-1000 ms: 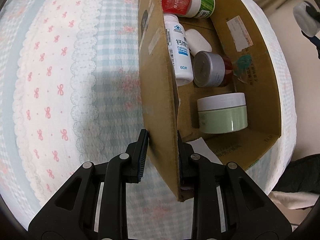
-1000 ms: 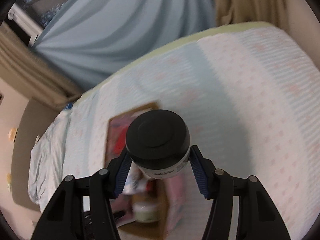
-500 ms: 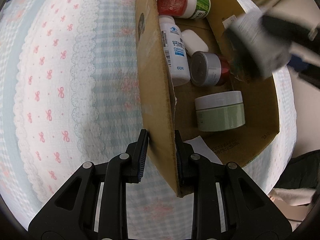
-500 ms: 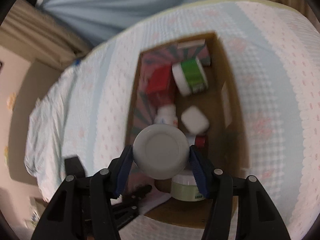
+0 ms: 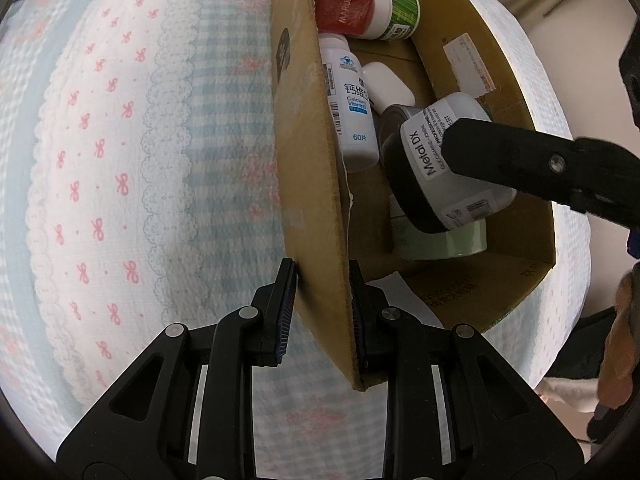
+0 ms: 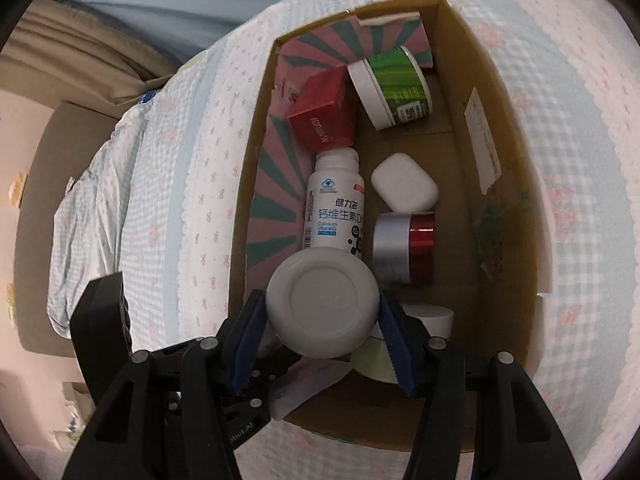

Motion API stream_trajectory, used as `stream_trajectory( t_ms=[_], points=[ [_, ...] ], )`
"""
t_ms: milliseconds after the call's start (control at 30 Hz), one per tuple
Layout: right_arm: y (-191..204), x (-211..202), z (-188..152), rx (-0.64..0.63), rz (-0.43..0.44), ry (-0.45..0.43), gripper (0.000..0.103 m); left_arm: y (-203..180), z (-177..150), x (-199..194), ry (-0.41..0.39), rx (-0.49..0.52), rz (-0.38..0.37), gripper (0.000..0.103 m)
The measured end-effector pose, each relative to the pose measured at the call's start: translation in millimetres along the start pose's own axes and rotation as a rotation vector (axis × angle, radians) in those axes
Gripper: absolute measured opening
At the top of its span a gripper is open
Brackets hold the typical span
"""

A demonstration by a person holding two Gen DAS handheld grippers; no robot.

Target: Organize rigid objects

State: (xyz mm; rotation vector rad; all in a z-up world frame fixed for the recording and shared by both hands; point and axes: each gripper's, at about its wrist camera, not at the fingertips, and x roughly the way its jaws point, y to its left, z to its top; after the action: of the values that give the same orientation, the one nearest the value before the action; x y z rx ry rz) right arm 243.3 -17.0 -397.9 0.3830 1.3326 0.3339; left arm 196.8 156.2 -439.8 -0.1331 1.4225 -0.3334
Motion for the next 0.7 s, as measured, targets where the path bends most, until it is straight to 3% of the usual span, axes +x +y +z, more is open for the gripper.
stream_trajectory(
  t_ms=[33, 67, 100, 133, 233, 533, 700],
  points=[
    [-1.8, 0.1, 1.2, 0.016, 0.000, 0.011, 0.054, -0.6, 0.5, -0.3, -0.001, 0.000, 0.001, 0.022],
    [-2.8, -2.3, 1.0, 0.025, -0.006, 0.005, 0.068, -0.9, 0.5, -0.5, -0.001, -0.001, 0.003, 0.022],
    [-4.4, -6.7, 0.6, 0.038, -0.025, -0.010, 0.094, -1.3, 0.4, -0.5, 0.000, 0.000, 0.007, 0.022],
    [-5.8, -9.9, 0.1, 0.043, -0.031, -0.019, 0.103, -2.2, 0.7, -1.2, -0.001, -0.001, 0.006, 0.022],
    [-13.3, -21.9, -2.5, 0.061, -0.031, -0.066, 0.103, -3.3, -0.1, -1.3, 0.000, -0.001, 0.012, 0.022],
    [-26.7, -25.6, -8.7, 0.090, -0.046, -0.065, 0.103, -6.6, 0.0, -3.6, -0.009, -0.001, 0.025, 0.022],
    [-24.6, -37.0, -11.1, 0.094, -0.040, -0.078, 0.103, -16.3, -0.1, -20.6, -0.013, 0.004, 0.095, 0.022]
  ],
)
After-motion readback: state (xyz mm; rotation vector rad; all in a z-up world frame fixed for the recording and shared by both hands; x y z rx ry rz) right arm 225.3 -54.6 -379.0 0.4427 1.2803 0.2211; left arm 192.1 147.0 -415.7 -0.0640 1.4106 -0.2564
